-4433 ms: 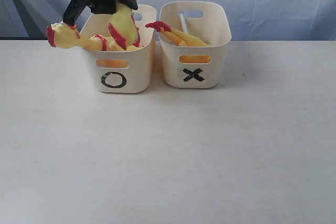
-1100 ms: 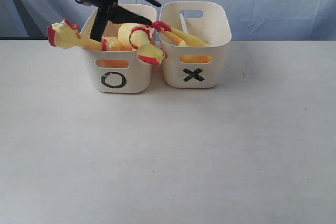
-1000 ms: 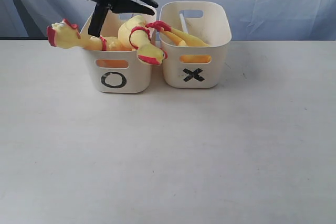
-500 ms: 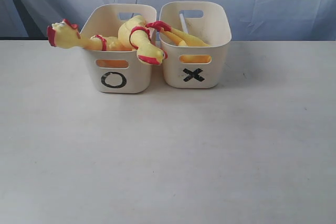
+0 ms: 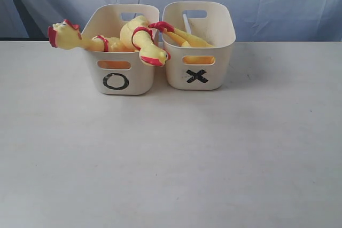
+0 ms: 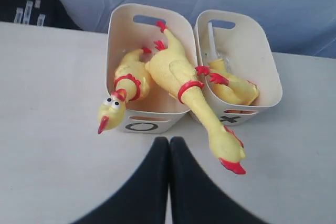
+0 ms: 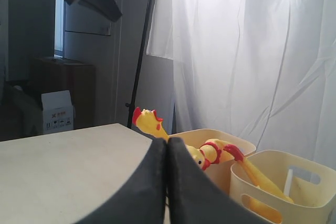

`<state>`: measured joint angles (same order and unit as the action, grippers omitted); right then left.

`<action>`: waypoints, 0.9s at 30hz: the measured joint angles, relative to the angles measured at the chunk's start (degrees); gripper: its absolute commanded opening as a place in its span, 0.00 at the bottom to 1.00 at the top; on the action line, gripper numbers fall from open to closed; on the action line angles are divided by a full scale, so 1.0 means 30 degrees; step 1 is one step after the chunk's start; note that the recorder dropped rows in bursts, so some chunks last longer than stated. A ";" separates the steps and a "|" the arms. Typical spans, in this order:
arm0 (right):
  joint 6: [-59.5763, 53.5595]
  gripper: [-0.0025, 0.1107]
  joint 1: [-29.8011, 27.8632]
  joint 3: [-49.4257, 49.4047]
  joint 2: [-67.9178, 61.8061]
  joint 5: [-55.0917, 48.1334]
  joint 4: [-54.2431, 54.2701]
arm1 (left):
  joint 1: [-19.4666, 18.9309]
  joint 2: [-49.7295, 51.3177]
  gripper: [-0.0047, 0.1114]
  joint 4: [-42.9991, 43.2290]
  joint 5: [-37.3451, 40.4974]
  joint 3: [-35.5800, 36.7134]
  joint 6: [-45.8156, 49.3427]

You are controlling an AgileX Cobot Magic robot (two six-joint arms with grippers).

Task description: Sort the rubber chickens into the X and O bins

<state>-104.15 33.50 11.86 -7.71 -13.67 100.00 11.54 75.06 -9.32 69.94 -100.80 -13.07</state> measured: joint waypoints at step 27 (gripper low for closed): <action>0.0000 0.01 0.0000 0.0000 0.0000 0.0000 0.0000 | 0.0000 -0.8662 0.04 0.2158 0.0038 -0.0040 0.2274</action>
<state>-104.15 33.50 11.86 -7.71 -13.67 100.00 11.54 49.08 -2.85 70.05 -100.92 -6.25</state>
